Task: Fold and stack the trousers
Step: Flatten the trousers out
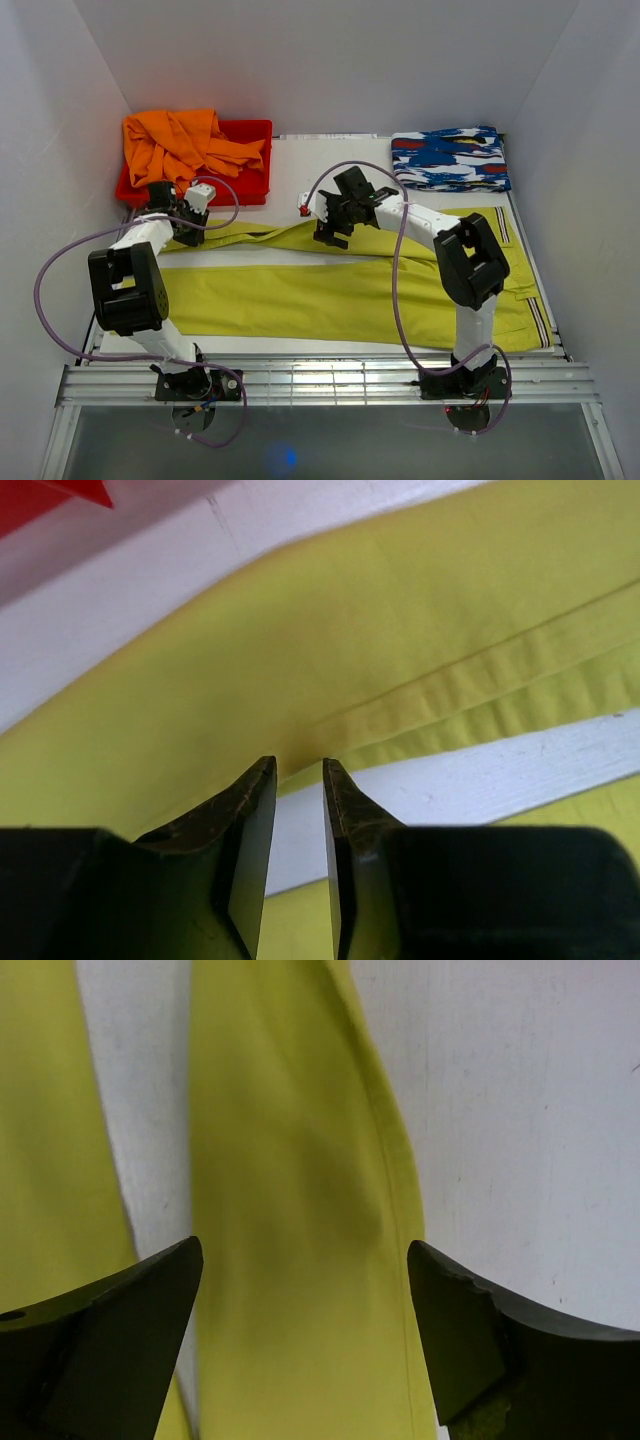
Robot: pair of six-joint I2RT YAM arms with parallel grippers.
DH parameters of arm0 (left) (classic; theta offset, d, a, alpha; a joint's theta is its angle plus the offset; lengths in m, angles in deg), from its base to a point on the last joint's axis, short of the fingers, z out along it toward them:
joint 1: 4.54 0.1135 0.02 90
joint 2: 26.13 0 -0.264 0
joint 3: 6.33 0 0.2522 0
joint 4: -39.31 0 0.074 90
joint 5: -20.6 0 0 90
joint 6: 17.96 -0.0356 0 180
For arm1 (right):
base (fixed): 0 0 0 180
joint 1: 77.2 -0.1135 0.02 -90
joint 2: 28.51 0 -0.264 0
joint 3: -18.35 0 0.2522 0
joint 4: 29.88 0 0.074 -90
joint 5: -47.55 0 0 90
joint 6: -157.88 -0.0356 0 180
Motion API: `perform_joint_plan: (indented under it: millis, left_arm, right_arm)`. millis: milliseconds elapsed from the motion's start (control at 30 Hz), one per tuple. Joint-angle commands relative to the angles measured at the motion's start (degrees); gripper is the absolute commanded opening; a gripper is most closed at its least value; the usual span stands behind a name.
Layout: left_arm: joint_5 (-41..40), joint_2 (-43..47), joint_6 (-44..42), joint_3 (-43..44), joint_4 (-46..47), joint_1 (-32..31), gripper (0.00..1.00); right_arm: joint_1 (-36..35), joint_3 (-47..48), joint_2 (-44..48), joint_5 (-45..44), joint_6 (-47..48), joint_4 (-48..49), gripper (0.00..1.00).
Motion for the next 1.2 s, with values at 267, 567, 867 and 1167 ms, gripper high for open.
perform_joint_plan:
  millis: [267, 567, 867, 1167]
  left_arm:
    - [4.1, 8.8, 0.2, -6.3, -6.0, 0.4, 0.38]
    - [5.4, 6.3, 1.7, -3.2, -7.6, 2.4, 0.41]
    - [7.5, 4.3, 3.1, 2.3, -10.5, 5.5, 0.44]
    - [7.3, 6.2, 1.6, 1.7, -12.1, 7.6, 0.53]
  right_arm:
    - [1.6, 16.5, -13.6, 4.7, 0.6, 6.6, 0.73]
    - [1.6, 24.4, -19.1, 10.3, 7.0, -6.7, 0.53]
    - [1.6, 29.7, -22.7, 11.0, 10.7, -16.5, 0.38]
    - [1.6, 26.6, -15.8, 12.5, 10.8, -18.8, 0.08]
